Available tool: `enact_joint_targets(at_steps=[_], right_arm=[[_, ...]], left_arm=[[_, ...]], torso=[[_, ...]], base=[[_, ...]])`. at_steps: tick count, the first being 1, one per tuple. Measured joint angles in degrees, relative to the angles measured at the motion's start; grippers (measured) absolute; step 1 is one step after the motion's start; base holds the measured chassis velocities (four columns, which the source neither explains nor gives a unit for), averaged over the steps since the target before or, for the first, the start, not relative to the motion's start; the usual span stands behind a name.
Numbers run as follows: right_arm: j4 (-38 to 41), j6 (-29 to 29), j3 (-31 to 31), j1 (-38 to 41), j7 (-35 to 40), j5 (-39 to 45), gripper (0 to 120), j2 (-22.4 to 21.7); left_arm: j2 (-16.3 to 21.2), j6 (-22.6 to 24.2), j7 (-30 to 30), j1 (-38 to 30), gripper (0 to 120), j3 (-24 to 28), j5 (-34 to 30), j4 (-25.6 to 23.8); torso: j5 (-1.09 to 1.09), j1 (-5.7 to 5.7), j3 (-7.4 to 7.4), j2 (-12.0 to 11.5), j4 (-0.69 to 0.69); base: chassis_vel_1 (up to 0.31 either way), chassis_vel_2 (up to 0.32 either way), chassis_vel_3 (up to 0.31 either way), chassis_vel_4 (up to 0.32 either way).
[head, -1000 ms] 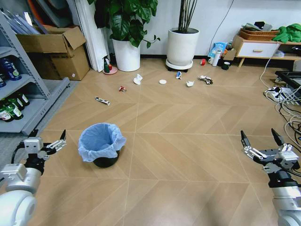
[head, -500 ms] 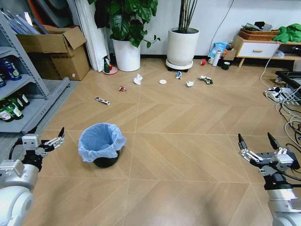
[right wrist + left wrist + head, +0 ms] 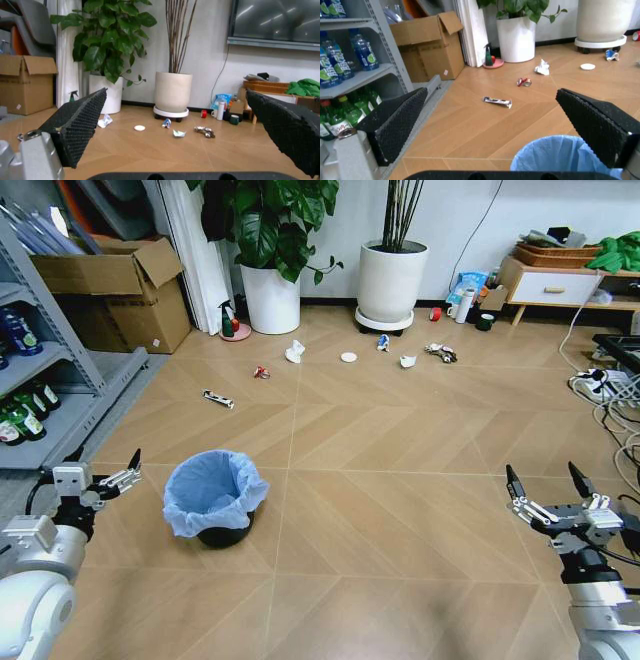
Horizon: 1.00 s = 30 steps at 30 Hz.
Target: Pick up the trash bin and place the garbage on the floor into it.
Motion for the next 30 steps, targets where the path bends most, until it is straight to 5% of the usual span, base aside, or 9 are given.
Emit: enact_joint_targets(at_steps=[10, 14, 17, 30], right_arm=[[1.07, 0.21, -0.24, -0.43, -0.24, -0.19, 100, -0.69], [1.37, 0.06, -0.27, -1.09, -0.24, -0.7, 100, -0.9], [1.54, -0.08, -0.16, -1.8, -0.24, -1.18, 100, -0.85], [2.16, 0.07, 0.68, -3.54, -0.12, -2.71, 100, 0.76]], left_arm=[[1.9, 3.91, -2.64, -3.28, 100, 3.02, -4.16, 5.84], [3.14, 8.93, -2.79, -5.53, 100, 4.62, -8.4, 8.29], [5.46, 16.95, -1.58, -7.39, 98, 6.96, -14.28, 10.53], [7.22, 21.98, -2.83, -18.65, 91, 19.46, -17.64, 19.78]], torso=[[-0.03, -0.02, -0.02, 0.0, 0.01], [-0.03, -0.01, -0.01, 0.0, 0.0], [-0.01, -0.01, -0.01, 0.0, 0.01], [-0.04, -0.01, -0.01, 0.0, 0.0]], base=[[0.008, -0.01, -0.017, 0.006], [0.0, 0.0, 0.0, 0.0], [0.0, 0.0, 0.0, 0.0], [0.0, 0.0, 0.0, 0.0]])
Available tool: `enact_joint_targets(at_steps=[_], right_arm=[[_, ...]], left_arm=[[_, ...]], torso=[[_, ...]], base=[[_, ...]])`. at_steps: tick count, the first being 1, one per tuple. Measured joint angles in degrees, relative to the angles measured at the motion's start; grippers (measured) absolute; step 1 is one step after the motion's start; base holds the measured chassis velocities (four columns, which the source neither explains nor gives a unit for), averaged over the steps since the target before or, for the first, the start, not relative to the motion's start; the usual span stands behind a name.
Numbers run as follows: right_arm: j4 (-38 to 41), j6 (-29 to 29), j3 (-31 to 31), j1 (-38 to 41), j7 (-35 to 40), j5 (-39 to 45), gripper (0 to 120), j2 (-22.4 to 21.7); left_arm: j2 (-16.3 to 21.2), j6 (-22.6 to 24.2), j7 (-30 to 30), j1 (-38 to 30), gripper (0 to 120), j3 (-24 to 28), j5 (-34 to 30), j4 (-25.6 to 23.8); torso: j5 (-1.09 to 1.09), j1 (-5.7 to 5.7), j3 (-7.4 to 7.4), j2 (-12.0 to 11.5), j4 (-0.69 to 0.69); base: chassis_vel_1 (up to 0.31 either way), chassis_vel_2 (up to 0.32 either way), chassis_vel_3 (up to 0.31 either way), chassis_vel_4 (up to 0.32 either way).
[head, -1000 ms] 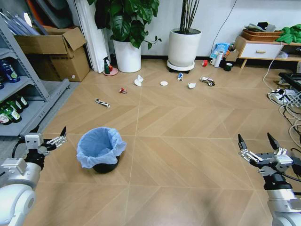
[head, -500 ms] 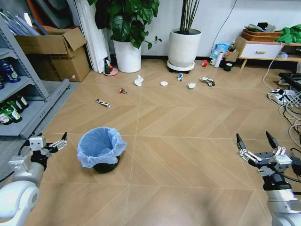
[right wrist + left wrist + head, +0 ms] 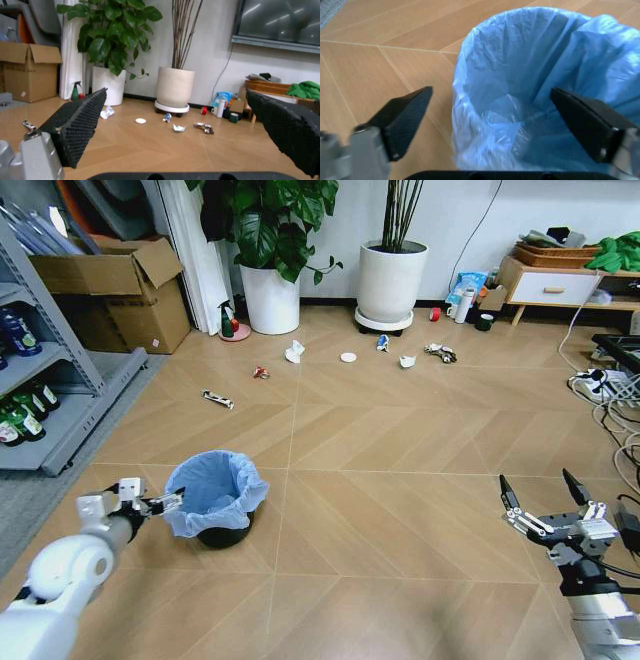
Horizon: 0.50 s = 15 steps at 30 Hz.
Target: Pick up the trash bin and place the garbage on the floor into it.
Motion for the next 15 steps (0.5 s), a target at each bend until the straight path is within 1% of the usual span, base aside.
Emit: enact_joint_targets(at_steps=[1, 2, 5, 8, 9, 10, 11, 12, 13, 14, 15], right_arm=[[0.25, 0.01, 0.11, -0.11, 0.0, -0.02, 100, 0.21], [0.25, 0.01, 0.11, -0.11, 0.0, -0.02, 100, 0.21], [0.74, 0.01, 0.17, -0.33, -0.03, -0.35, 100, 1.05], [0.77, 0.01, 0.16, -0.37, -0.04, -0.42, 100, 1.17], [0.87, 0.0, 0.1, -0.41, -0.04, -0.57, 100, 1.35], [0.87, 0.0, 0.1, -0.41, -0.04, -0.57, 100, 1.35], [0.92, -0.02, 0.05, -0.4, -0.05, -0.68, 100, 1.42], [0.99, -0.05, 0.04, -0.41, -0.05, -0.72, 100, 1.46], [1.11, -0.1, 0.04, -0.41, -0.05, -0.72, 100, 1.49], [1.15, -0.12, 0.03, -0.4, -0.05, -0.72, 100, 1.49], [1.26, -0.22, 0.02, -0.4, -0.05, -0.73, 100, 1.54]], left_arm=[[-0.05, 0.14, -0.24, -1.58, 87, 1.28, 0.23, 1.55], [-0.05, 0.14, -0.24, -1.58, 87, 1.28, 0.23, 1.55], [-0.54, 0.36, -0.57, -5.31, 85, 4.03, 1.04, 5.75], [-0.63, 0.37, -0.59, -5.94, 84, 4.49, 1.14, 6.45], [-0.78, 0.38, -0.63, -6.96, 82, 5.23, 1.43, 7.81], [-0.78, 0.38, -0.63, -6.96, 82, 5.23, 1.43, 7.81], [-0.93, 0.38, -0.65, -7.73, 74, 5.8, 1.8, 8.95], [-1.01, 0.33, -0.65, -8.32, 71, 6.16, 2.09, 9.82], [-1.05, 0.22, -0.57, -8.69, 65, 6.4, 2.24, 10.43], [-1.05, 0.17, -0.51, -8.78, 62, 6.48, 2.27, 10.6], [-1.08, -0.03, -0.23, -9.1, 58, 6.67, 2.33, 11.15]], torso=[[0.01, 0.0, 0.0, 0.0, -0.01], [0.01, 0.0, 0.0, 0.0, -0.01], [0.01, 0.0, 0.0, 0.0, -0.01], [0.02, 0.0, 0.0, 0.0, 0.0], [0.01, 0.0, 0.0, 0.0, -0.01], [0.01, 0.0, 0.0, 0.0, -0.01], [0.01, 0.0, 0.0, 0.0, 0.01], [0.01, 0.0, 0.0, 0.0, 0.0], [0.01, 0.0, 0.0, 0.0, 0.0], [0.01, 0.0, 0.0, 0.0, 0.0], [0.01, 0.0, 0.0, 0.0, 0.0]], base=[[0.0, 0.0, 0.0, 0.0], [0.0, 0.0, 0.0, 0.0], [0.0, 0.0, 0.0, 0.0], [0.0, 0.0, 0.0, 0.0], [0.0, 0.0, 0.0, 0.0], [0.0, 0.0, 0.0, 0.0], [0.0, 0.0, 0.0, 0.0], [0.0, 0.0, 0.0, 0.0], [0.0, 0.0, 0.0, 0.0], [0.0, 0.0, 0.0, 0.0], [0.0, 0.0, 0.0, 0.0]])
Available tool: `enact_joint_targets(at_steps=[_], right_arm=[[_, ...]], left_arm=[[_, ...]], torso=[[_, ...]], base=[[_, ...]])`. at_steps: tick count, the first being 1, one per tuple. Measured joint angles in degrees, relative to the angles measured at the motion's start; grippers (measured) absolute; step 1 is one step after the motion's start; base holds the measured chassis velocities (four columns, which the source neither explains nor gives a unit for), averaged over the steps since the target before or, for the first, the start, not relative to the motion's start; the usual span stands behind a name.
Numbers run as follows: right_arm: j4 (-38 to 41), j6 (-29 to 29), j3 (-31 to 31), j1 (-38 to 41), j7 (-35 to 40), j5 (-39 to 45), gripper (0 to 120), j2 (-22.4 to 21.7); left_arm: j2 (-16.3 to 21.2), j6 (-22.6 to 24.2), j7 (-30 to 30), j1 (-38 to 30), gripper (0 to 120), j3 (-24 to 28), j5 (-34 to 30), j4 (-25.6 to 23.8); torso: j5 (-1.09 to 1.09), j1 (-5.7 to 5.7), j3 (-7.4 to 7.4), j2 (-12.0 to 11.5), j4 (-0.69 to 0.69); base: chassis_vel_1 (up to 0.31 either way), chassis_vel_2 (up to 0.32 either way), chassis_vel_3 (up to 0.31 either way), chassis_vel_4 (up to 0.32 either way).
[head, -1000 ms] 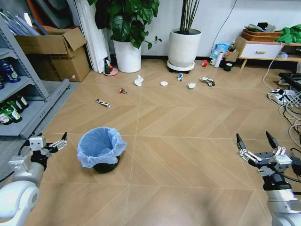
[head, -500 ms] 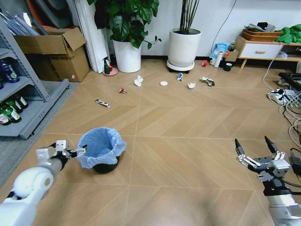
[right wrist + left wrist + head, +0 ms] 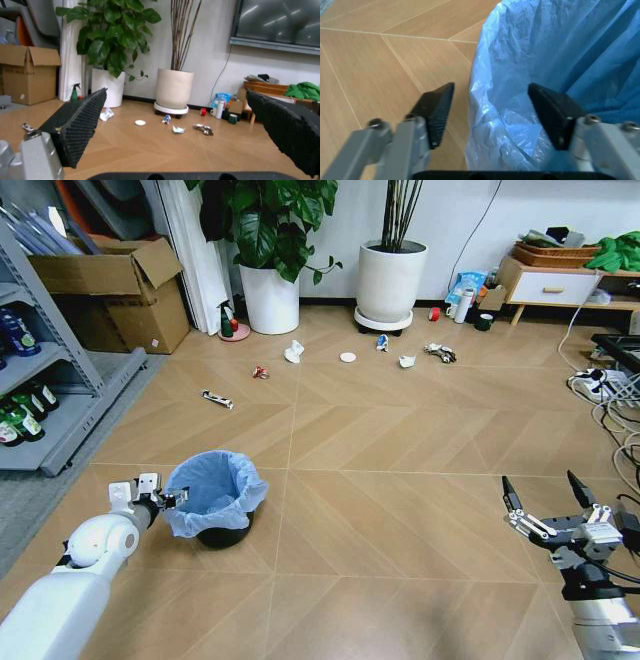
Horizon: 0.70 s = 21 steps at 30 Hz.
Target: Pick up the trash bin and place the garbage on the floor into it.
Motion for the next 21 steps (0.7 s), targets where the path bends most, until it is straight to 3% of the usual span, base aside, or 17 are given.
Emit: enact_joint_targets(at_steps=[16, 21], right_arm=[[-0.09, -0.25, -0.28, 0.45, 0.06, 0.16, 100, -0.21], [-0.15, -0.24, -0.34, 0.44, 0.06, 0.25, 100, -0.35]], left_arm=[[-0.05, -0.38, 0.94, 0.43, 0, -0.89, -1.25, -1.23], [-0.08, -0.38, 0.92, 1.29, 0, -1.79, -1.28, -1.73]], torso=[[0.0, 0.0, 0.0, 0.0, 0.0], [-0.01, 0.0, 0.0, 0.0, -0.01]], base=[[0.0, 0.0, 0.0, 0.0], [0.0, 0.0, 0.0, 0.0]])
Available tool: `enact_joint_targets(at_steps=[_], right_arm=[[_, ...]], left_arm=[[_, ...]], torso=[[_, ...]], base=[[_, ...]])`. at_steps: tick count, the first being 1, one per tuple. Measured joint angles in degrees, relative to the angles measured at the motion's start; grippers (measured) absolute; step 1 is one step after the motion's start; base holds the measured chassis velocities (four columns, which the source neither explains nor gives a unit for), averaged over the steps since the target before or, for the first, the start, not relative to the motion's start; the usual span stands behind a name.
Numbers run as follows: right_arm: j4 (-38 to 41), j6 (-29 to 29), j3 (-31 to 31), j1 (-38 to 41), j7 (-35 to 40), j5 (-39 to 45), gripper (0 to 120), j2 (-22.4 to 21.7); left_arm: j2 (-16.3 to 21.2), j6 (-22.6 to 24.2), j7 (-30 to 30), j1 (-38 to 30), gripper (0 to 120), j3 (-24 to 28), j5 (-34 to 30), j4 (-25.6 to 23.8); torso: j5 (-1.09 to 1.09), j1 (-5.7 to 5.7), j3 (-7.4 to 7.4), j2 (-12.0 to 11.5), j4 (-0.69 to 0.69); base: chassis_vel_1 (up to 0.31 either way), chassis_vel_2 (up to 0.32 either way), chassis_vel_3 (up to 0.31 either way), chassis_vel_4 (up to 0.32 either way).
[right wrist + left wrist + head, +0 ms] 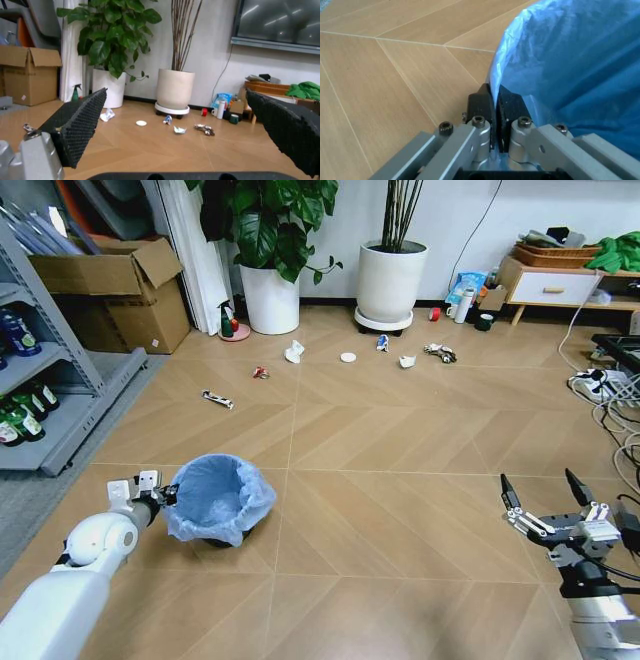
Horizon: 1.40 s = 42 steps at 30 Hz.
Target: Pick up the trash bin and place the garbage on the floor into it.
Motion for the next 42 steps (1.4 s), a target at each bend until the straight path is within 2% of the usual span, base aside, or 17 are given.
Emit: enact_joint_targets(at_steps=[5, 7, 9, 11, 13, 17, 18, 22, 30, 42], right_arm=[[0.1, 0.02, 0.02, 0.01, -0.01, 0.21, 100, -0.08], [0.12, 0.24, 0.01, -0.11, -0.04, 0.25, 100, 0.08], [0.09, 0.28, -0.01, -0.12, -0.04, 0.27, 100, 0.12], [-0.32, 0.37, -0.38, -0.16, -0.14, 0.47, 100, 0.45], [-0.41, 0.38, -0.45, -0.16, -0.15, 0.49, 100, 0.5], [-1.33, 0.48, -1.51, 0.02, -0.33, 0.17, 100, 0.91], [-1.33, 0.48, -1.51, 0.02, -0.33, 0.17, 100, 0.91], [-2.7, 0.22, -2.75, 0.97, -0.26, -0.31, 100, 0.96], [-3.28, 0.11, -3.22, 1.72, -0.17, -0.74, 100, 0.9], [-3.3, 0.34, -3.19, 1.63, -0.16, -0.91, 100, 0.92]], left_arm=[[-0.08, 0.0, -0.07, 1.29, 0, -1.48, -0.3, -1.23], [-0.26, -0.03, -0.47, 3.28, 0, -4.49, -0.68, -4.04], [-0.3, -0.13, -0.5, 3.84, 0, -5.45, -0.56, -4.84], [-0.51, -0.81, -0.41, 6.12, 0, -10.09, -0.53, -8.97], [-0.53, -0.97, -0.41, 6.43, 0, -10.76, -0.52, -9.53], [-0.73, -2.31, -0.69, 10.72, 0, -17.58, 0.3, -15.02], [-0.73, -2.31, -0.69, 10.72, 0, -17.58, 0.3, -15.02], [-0.91, -2.63, -1.0, 15.21, 0, -23.35, -0.13, -20.49], [-0.91, -2.33, -1.13, 18.79, 0, -26.56, -0.76, -24.56], [-1.91, -2.19, -1.41, 19.97, 0, -26.42, -0.58, -24.98]], torso=[[0.0, 0.0, 0.0, 0.0, 0.0], [-0.01, 0.0, 0.0, 0.0, 0.0], [-0.02, 0.0, 0.0, 0.0, 0.0], [0.03, 0.0, 0.0, 0.0, 0.01], [0.04, 0.0, 0.0, 0.0, 0.01], [0.01, 0.0, 0.0, 0.0, 0.0], [0.01, 0.0, 0.0, 0.0, 0.0], [0.01, -0.01, -0.01, 0.0, 0.01], [0.01, -0.01, 0.0, 0.0, 0.01], [0.01, -0.01, 0.0, 0.0, 0.0]], base=[[0.0, 0.0, 0.0, 0.0], [0.0, 0.0, 0.0, 0.0], [0.0, 0.0, 0.0, 0.0], [0.0, 0.0, 0.0, 0.0], [0.0, 0.0, 0.0, 0.0], [0.0, 0.0, 0.0, 0.0], [0.0, 0.0, 0.0, 0.0], [0.0, 0.0, 0.0, 0.0], [0.0, 0.0, 0.0, 0.0], [-0.013, 0.006, 0.008, -0.005]])
